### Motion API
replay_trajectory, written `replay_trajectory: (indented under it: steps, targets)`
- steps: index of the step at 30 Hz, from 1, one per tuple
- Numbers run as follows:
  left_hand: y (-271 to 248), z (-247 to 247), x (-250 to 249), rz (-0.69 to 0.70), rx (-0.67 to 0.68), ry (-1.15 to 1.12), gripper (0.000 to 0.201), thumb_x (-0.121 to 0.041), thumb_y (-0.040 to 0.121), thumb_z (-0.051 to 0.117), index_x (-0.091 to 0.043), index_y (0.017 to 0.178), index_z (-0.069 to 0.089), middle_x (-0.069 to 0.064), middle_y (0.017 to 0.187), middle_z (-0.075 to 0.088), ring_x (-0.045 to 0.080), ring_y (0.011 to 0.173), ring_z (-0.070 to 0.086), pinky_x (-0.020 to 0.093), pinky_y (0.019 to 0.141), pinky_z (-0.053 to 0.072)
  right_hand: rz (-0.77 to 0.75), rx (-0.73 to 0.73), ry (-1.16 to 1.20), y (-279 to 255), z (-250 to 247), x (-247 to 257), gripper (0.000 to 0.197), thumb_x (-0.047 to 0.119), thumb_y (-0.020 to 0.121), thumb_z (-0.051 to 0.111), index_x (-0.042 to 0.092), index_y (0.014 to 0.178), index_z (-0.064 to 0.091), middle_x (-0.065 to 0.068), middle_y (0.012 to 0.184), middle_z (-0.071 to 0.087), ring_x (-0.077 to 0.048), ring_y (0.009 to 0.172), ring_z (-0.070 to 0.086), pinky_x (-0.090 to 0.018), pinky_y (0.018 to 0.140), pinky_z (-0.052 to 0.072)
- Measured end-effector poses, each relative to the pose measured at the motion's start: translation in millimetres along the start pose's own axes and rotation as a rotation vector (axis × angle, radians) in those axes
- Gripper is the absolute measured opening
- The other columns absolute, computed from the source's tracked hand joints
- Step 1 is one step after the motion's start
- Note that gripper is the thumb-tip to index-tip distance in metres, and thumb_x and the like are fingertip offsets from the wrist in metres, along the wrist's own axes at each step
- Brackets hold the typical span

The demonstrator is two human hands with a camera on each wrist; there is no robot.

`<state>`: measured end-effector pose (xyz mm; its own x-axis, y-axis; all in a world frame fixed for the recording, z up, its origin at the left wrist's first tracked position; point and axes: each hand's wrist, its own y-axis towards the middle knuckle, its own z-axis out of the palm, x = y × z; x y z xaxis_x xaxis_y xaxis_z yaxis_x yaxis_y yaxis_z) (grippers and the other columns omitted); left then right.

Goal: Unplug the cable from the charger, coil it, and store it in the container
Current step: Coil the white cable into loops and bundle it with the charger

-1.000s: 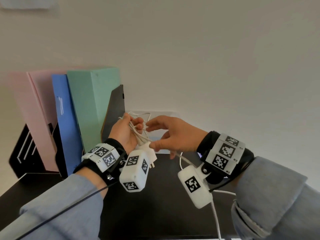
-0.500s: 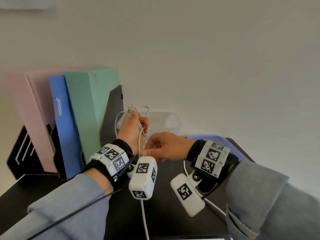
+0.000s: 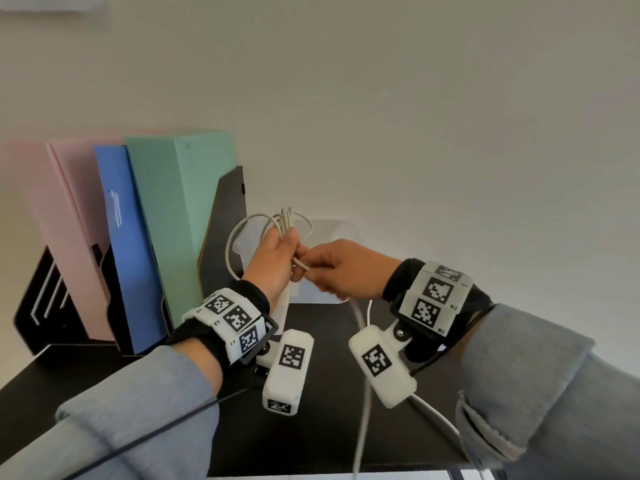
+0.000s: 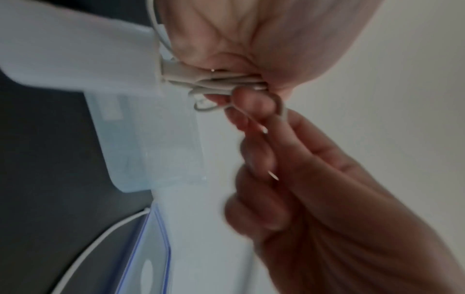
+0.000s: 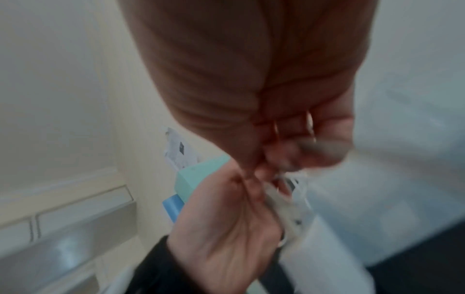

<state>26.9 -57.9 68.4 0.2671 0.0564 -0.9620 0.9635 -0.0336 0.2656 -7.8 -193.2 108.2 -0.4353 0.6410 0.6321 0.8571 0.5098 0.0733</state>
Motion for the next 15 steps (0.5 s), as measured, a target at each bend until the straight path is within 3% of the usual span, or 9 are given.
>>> replay_trajectory:
  steps: [1, 3, 4, 6, 8, 11, 13, 15]
  targets:
    - [-0.4, -2.3, 0.3, 0.017, 0.013, 0.077, 0.03, -0.028, 0.099, 0.033, -0.015, 0.075, 0.043, -0.001, 0.053, 0.049, 0.014, 0.051, 0.045, 0.034, 0.063, 0.039, -0.038, -0.005, -0.061, -1.8, -5.5, -0.2, 0.025, 0.014, 0.095, 0.046, 0.01, 0.109, 0.067, -0.002, 0.077, 0.062, -0.015, 0.067, 0.057, -0.013, 0.068, 0.047]
    - [-3.1, -4.6, -0.6, 0.016, 0.071, 0.106, 0.03, -0.028, 0.1, 0.033, -0.015, 0.075, 0.043, 0.001, 0.052, 0.048, 0.014, 0.05, 0.045, 0.032, 0.064, 0.041, -0.095, -0.036, -0.121, -4.8, -15.3, 0.2, 0.023, 0.022, 0.094, 0.051, 0.015, 0.102, 0.071, -0.011, 0.094, 0.069, -0.028, 0.086, 0.061, -0.025, 0.081, 0.048]
    - [-5.2, -4.6, -1.5, -0.002, 0.12, 0.059, 0.029, -0.028, 0.1, 0.033, -0.014, 0.076, 0.042, 0.003, 0.051, 0.046, 0.014, 0.046, 0.042, 0.03, 0.062, 0.042, -0.111, -0.082, -0.146, -5.2, -20.4, -0.6, 0.02, 0.024, 0.091, 0.055, 0.015, 0.098, 0.072, -0.011, 0.094, 0.07, -0.028, 0.085, 0.061, -0.03, 0.082, 0.049]
    - [-9.6, -3.4, -3.9, -0.08, 0.232, -0.078, 0.028, -0.028, 0.1, 0.033, -0.013, 0.078, 0.042, 0.001, 0.048, 0.04, 0.01, 0.038, 0.033, 0.025, 0.053, 0.04, -0.121, -0.196, -0.186, -4.1, -30.2, -5.2, 0.014, 0.02, 0.086, 0.063, 0.013, 0.095, 0.071, -0.005, 0.078, 0.066, -0.013, 0.068, 0.056, -0.028, 0.071, 0.047]
    - [-14.2, -3.3, -6.7, -0.172, 0.325, -0.189, 0.031, -0.031, 0.099, 0.033, -0.012, 0.077, 0.044, -0.004, 0.043, 0.035, 0.007, 0.034, 0.026, 0.021, 0.043, 0.034, -0.124, -0.285, -0.195, -2.5, -39.5, -12.5, 0.014, 0.015, 0.081, 0.067, 0.017, 0.095, 0.069, 0.006, 0.068, 0.051, 0.0, 0.054, 0.044, -0.02, 0.062, 0.039]
    - [-18.7, -4.2, -12.3, -0.229, 0.457, -0.322, 0.034, -0.032, 0.097, 0.034, -0.011, 0.074, 0.047, -0.007, 0.039, 0.03, 0.004, 0.031, 0.021, 0.016, 0.035, 0.02, -0.09, -0.33, -0.128, -1.6, -43.4, -25.4, 0.035, 0.022, 0.076, 0.074, 0.026, 0.109, 0.062, 0.008, 0.085, 0.047, 0.014, 0.053, 0.045, -0.014, 0.064, 0.034]
    - [-20.6, -3.0, -16.4, -0.237, 0.537, -0.379, 0.031, -0.033, 0.09, 0.038, -0.012, 0.07, 0.047, -0.008, 0.038, 0.029, 0.002, 0.029, 0.02, 0.014, 0.035, 0.016, -0.076, -0.251, -0.043, -5.2, -40.9, -26.1, 0.052, 0.032, 0.071, 0.078, 0.029, 0.118, 0.057, 0.007, 0.096, 0.05, 0.02, 0.057, 0.048, -0.008, 0.063, 0.036]
    - [-20.9, -2.6, -18.0, -0.25, 0.601, -0.43, 0.03, -0.035, 0.086, 0.042, -0.012, 0.068, 0.048, -0.009, 0.037, 0.029, 0.001, 0.028, 0.021, 0.013, 0.034, 0.015, -0.079, -0.129, 0.031, -10.1, -38.5, -23.0, 0.054, 0.027, 0.069, 0.079, 0.023, 0.118, 0.057, 0.007, 0.097, 0.056, 0.016, 0.069, 0.056, -0.006, 0.065, 0.043]
